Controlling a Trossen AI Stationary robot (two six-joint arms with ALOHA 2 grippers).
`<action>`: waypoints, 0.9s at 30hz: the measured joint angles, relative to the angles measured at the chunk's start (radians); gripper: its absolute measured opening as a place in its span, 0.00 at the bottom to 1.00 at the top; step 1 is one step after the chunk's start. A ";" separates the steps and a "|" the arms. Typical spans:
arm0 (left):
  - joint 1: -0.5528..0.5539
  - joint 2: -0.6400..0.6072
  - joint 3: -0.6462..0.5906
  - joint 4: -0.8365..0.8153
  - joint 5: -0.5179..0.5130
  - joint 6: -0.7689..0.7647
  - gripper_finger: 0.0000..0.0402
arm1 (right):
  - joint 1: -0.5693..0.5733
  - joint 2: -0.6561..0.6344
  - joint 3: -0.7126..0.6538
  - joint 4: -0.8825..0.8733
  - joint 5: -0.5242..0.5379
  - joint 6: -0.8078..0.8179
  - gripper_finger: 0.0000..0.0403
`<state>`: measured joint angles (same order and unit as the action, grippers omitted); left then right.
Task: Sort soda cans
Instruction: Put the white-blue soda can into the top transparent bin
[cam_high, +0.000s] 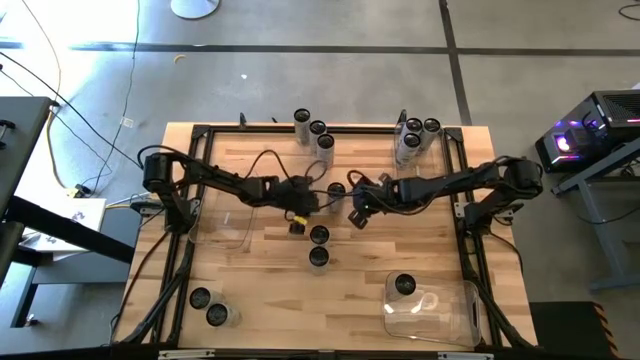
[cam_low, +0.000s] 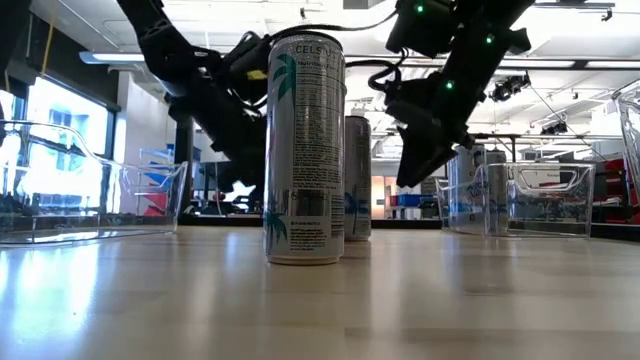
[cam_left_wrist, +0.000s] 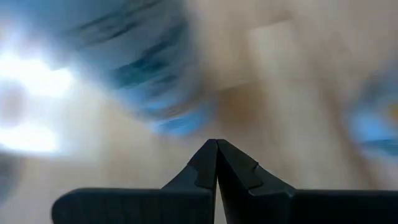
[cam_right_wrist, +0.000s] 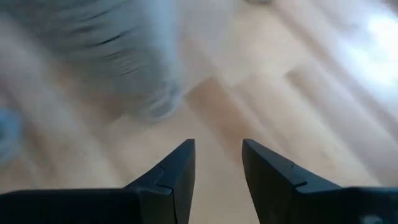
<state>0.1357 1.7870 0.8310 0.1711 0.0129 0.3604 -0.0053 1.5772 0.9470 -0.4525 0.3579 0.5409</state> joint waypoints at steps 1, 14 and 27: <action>0.013 0.000 0.000 0.003 -0.037 -0.005 0.00 | 0.005 0.000 0.000 0.017 -0.045 -0.017 0.31; 0.120 0.001 0.000 0.124 0.249 -0.060 0.00 | -0.001 0.000 0.000 0.194 -0.125 -0.088 0.31; -0.030 0.000 0.000 0.028 0.103 -0.063 0.00 | 0.017 0.000 0.000 -0.007 0.050 -0.003 0.31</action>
<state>0.1059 1.7866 0.8310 0.1987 0.1160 0.2973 0.0113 1.5768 0.9470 -0.4593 0.4077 0.5377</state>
